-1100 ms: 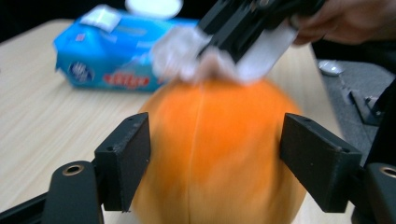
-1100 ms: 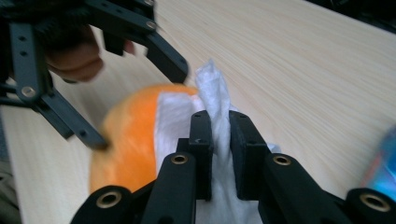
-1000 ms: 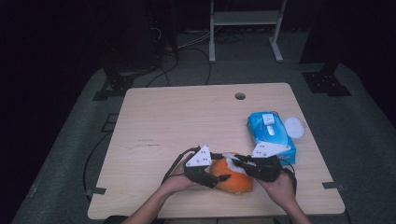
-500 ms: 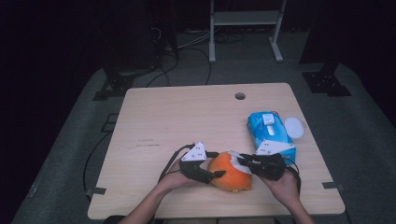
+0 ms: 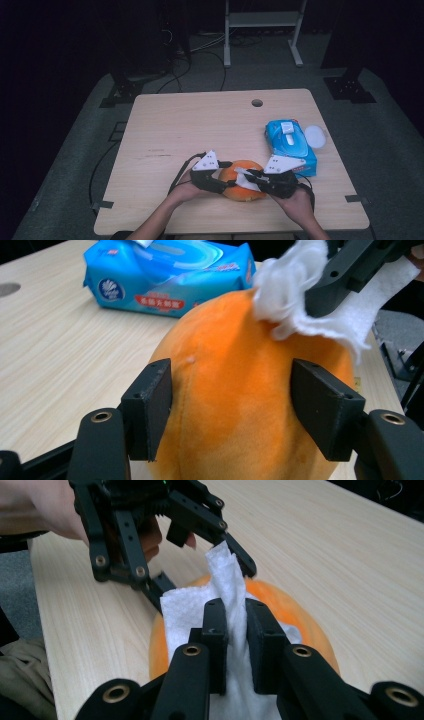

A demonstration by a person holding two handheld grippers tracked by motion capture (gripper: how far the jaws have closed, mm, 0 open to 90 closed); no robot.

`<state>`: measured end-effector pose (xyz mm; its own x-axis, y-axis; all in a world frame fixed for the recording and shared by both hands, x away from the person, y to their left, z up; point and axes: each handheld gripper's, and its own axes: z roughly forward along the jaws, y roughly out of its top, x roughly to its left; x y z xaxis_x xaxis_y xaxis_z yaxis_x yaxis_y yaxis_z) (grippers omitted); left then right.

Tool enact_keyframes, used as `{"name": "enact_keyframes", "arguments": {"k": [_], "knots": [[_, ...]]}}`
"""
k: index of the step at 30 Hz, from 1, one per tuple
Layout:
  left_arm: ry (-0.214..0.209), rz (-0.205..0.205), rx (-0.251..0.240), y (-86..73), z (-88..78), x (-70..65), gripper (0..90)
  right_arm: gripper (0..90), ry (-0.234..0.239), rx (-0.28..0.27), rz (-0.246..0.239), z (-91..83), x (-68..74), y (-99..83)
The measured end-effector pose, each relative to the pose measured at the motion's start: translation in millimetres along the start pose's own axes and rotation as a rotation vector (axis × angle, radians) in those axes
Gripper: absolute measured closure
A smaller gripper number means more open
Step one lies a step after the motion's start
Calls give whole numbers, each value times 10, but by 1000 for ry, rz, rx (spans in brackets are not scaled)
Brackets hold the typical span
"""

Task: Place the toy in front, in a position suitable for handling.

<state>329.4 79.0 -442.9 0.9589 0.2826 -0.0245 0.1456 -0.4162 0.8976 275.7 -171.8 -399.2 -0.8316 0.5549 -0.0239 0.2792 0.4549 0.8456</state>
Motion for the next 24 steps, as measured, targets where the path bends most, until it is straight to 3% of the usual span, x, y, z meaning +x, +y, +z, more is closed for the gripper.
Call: {"name": "enact_keyframes", "arguments": {"k": [6,10,15,18,24], "knots": [[7,5,3,2,11,-8,344,791,-23,10,70,-51,-200,-125],[8,-13,-1,-14,17,2,345,791,-48,9,70,-84,-192,-130],[7,-22,0,-18,32,0,345,791,3,-2,17,-23,-17,-30],[1,-23,4,-21,17,7,347,791,-10,18,-23,13,32,-8],[-13,-26,4,-25,15,11,348,791,-83,17,92,-109,-276,-152]]}}
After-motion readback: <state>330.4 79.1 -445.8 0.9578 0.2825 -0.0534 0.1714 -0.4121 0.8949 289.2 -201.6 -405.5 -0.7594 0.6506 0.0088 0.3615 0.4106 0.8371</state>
